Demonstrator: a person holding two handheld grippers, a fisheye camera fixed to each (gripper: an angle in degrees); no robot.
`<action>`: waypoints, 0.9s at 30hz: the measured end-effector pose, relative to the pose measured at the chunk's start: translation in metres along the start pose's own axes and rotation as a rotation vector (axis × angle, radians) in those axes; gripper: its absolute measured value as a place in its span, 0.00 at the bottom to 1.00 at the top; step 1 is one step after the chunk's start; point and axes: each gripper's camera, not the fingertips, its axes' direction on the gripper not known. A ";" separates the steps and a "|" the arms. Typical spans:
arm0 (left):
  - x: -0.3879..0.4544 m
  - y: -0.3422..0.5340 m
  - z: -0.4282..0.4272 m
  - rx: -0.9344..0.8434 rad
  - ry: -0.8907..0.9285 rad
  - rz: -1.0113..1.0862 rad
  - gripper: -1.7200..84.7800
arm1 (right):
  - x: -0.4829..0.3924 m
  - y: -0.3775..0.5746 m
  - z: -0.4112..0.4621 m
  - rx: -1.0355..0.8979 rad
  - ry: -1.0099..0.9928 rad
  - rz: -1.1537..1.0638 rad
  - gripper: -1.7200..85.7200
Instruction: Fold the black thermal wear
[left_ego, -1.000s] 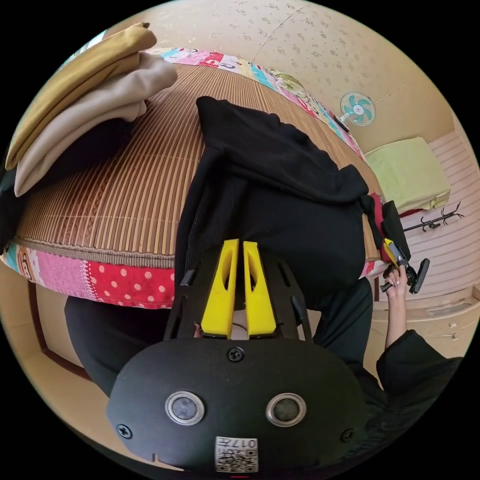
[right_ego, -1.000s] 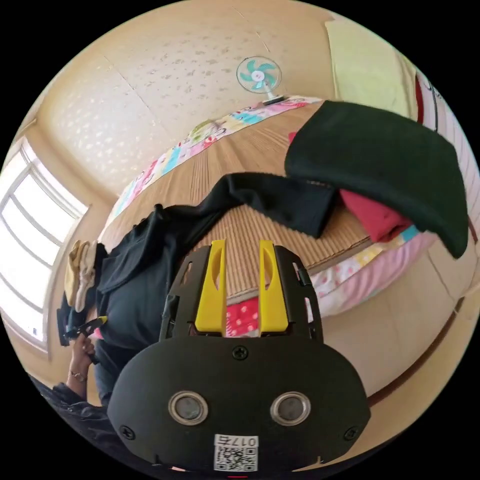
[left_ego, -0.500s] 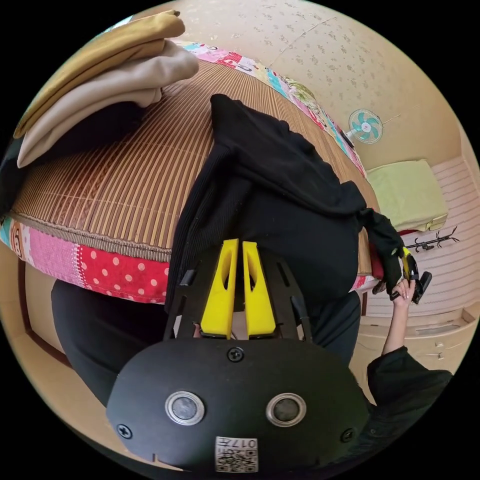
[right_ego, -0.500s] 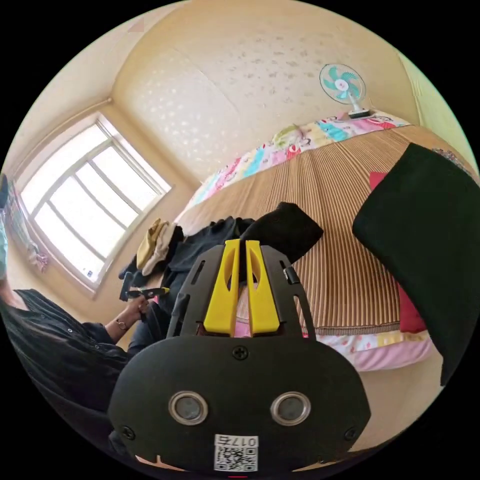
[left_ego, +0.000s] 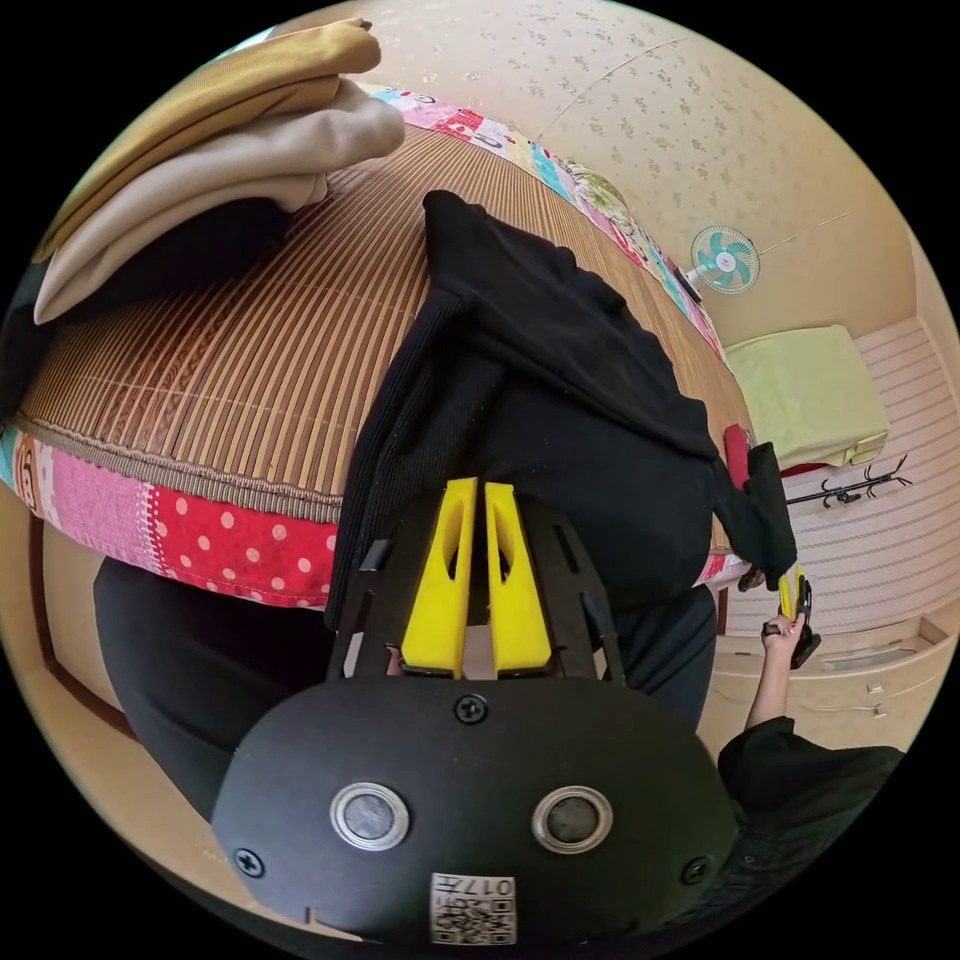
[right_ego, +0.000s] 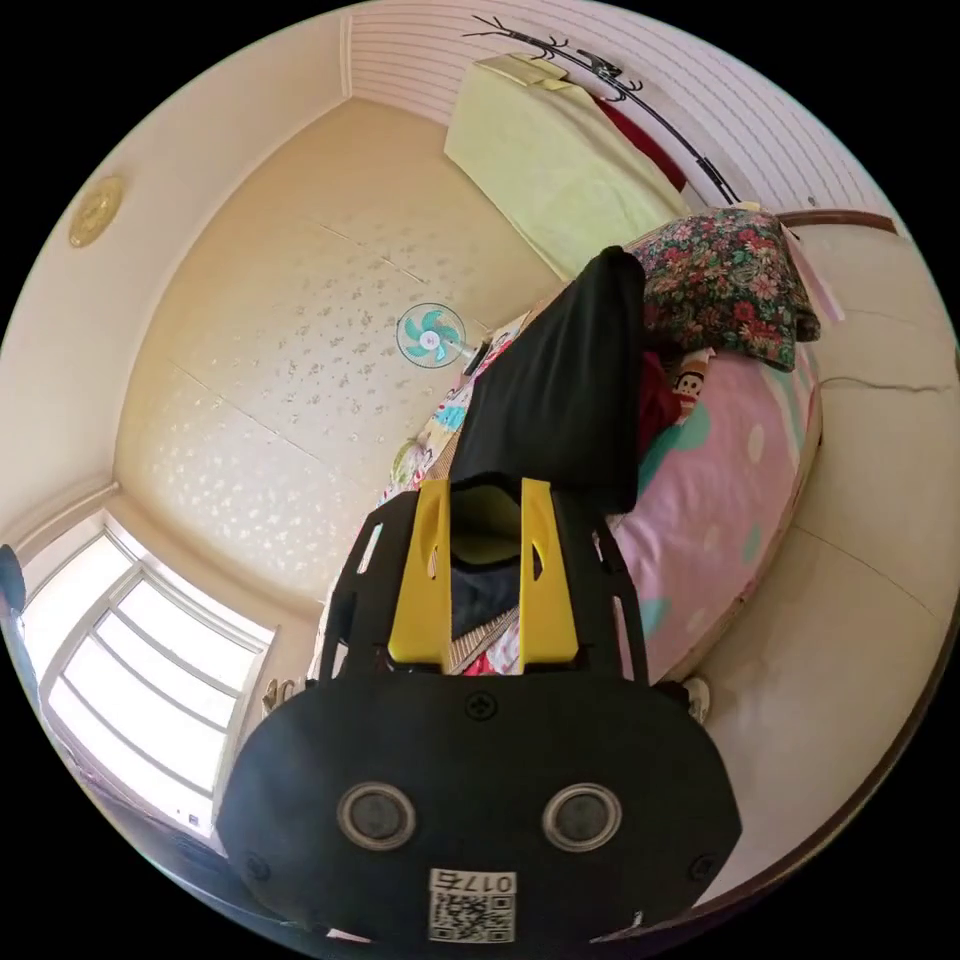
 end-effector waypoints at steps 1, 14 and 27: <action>-0.001 -0.002 -0.002 -0.001 -0.003 0.003 0.02 | 0.013 0.014 -0.006 0.031 -0.016 0.036 0.15; -0.025 -0.010 -0.022 0.020 0.061 -0.014 0.02 | 0.053 0.014 0.019 -0.138 0.094 0.074 0.15; -0.029 -0.008 -0.036 0.038 0.045 0.012 0.02 | -0.170 0.051 0.055 -0.273 -0.733 -0.293 0.06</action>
